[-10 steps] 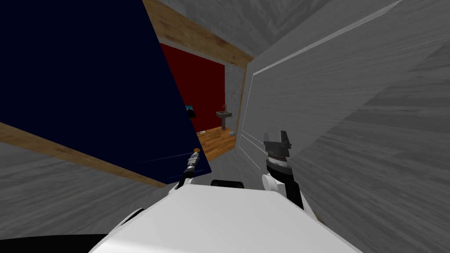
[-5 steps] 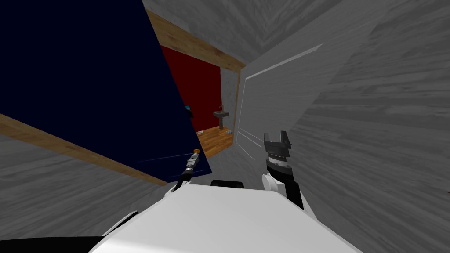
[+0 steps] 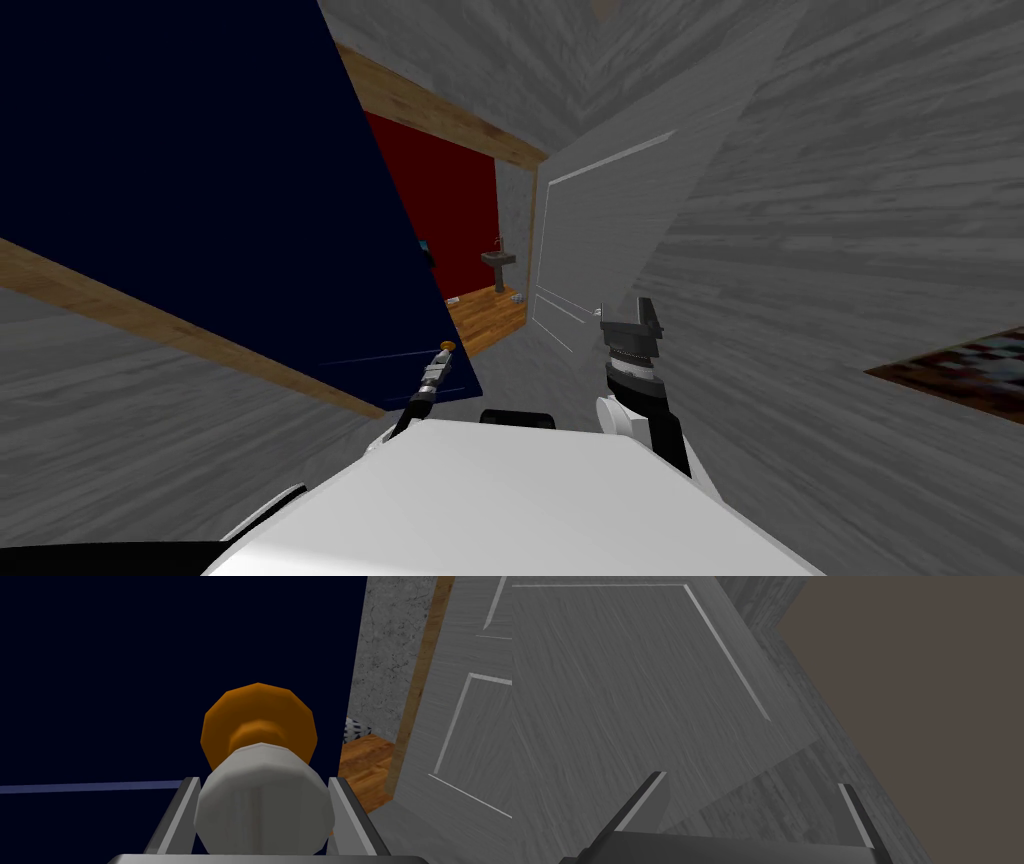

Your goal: Pull the door open

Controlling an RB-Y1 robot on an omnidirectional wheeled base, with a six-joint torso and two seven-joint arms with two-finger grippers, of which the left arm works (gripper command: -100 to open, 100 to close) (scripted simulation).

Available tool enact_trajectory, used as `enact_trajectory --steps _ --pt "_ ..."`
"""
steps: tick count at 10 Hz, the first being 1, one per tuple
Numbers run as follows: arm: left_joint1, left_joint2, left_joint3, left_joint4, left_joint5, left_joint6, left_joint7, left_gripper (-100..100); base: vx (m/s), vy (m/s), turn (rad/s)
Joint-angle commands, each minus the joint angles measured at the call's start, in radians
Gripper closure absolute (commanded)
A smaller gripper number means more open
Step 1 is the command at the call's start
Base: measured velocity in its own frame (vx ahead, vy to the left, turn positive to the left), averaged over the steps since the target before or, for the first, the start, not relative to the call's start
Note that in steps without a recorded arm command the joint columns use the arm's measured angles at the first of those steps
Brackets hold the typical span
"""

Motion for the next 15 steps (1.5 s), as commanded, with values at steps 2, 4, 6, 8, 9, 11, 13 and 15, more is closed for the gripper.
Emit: enact_trajectory --steps 2,4,6,8,9,11,13,15 --pt "0.026 0.03 -0.036 -0.019 -0.013 -0.027 0.033 100 -0.243 0.054 -0.104" --pt "0.03 0.036 -0.041 -0.026 -0.015 -0.024 0.036 100 -0.177 0.022 -0.051" --pt "0.046 0.053 -0.064 -0.02 -0.024 -0.054 0.06 100 -0.179 0.055 -0.133" --pt "0.061 0.074 -0.088 -0.013 -0.033 -0.09 0.087 100 -0.216 0.067 -0.153" --pt "0.067 0.082 -0.097 -0.01 -0.037 -0.105 0.098 100 -0.248 0.083 -0.158" --pt "0.081 0.101 -0.118 -0.004 -0.045 -0.137 0.121 100 -0.234 0.042 -0.144" --pt "0.082 0.103 -0.122 -0.004 -0.047 -0.136 0.124 100 -0.156 0.04 -0.056" --pt "0.091 0.111 -0.137 0.008 -0.054 -0.161 0.139 100 -0.175 0.044 -0.143"
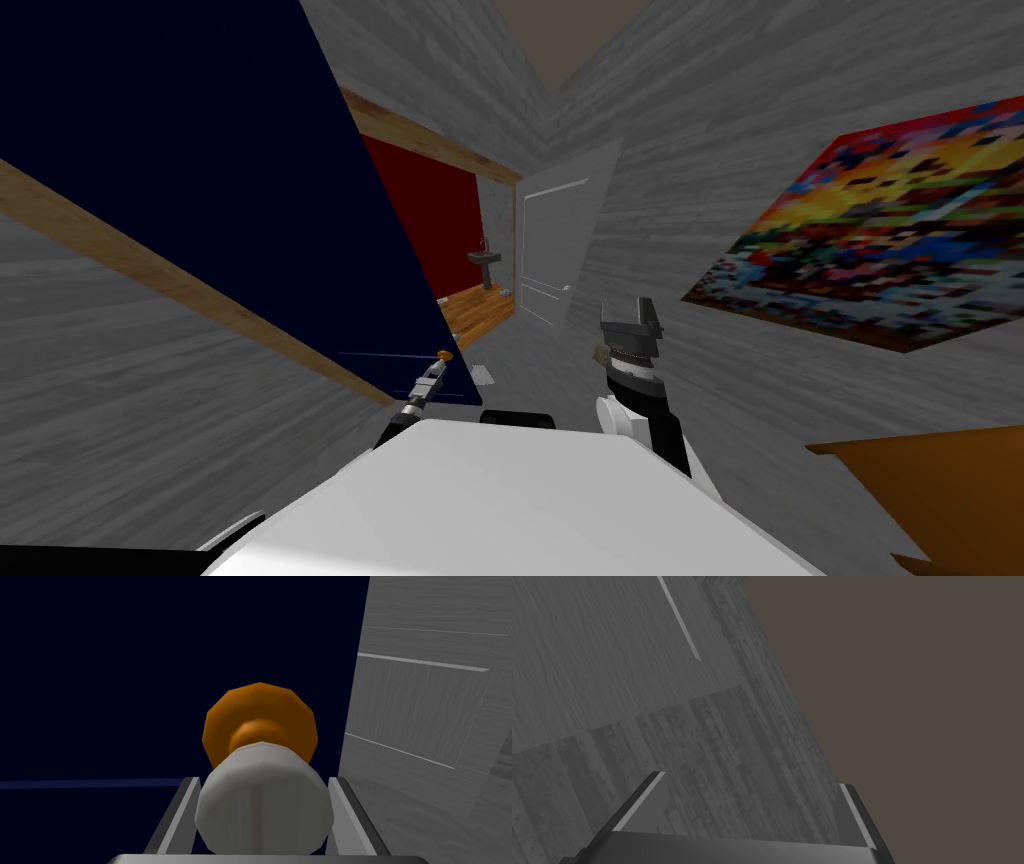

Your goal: Pull the door open

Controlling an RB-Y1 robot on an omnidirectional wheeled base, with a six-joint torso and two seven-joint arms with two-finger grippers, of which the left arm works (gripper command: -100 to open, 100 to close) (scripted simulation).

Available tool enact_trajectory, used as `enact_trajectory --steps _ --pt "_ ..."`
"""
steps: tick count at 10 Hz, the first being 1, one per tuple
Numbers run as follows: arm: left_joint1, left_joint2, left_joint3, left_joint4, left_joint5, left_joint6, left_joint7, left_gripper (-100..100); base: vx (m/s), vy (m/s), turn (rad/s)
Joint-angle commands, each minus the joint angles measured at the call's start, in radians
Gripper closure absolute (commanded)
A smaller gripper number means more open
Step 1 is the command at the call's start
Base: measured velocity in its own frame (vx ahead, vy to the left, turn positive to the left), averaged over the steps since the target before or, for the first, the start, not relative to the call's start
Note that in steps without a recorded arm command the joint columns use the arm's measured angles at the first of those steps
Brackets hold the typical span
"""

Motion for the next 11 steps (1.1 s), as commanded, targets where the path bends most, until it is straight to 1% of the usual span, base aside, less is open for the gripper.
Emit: enact_trajectory --steps 1,5,8,9,10,11 --pt "0.007 0.005 -0.009 0.003 -0.005 -0.019 0.008 100 -0.176 0.073 -0.119" --pt "0.019 0.023 -0.032 0.027 -0.016 -0.072 0.037 100 -0.196 0.072 -0.15" --pt "0.026 0.033 -0.046 0.041 -0.023 -0.103 0.054 100 -0.19 0.049 -0.117" --pt "0.028 0.033 -0.043 0.03 -0.022 -0.088 0.047 100 -0.08 0.018 -0.021" --pt "0.029 0.035 -0.05 0.04 -0.025 -0.099 0.053 100 -0.151 0.05 -0.127" --pt "0.029 0.035 -0.051 0.042 -0.025 -0.102 0.055 100 -0.177 0.071 -0.163"
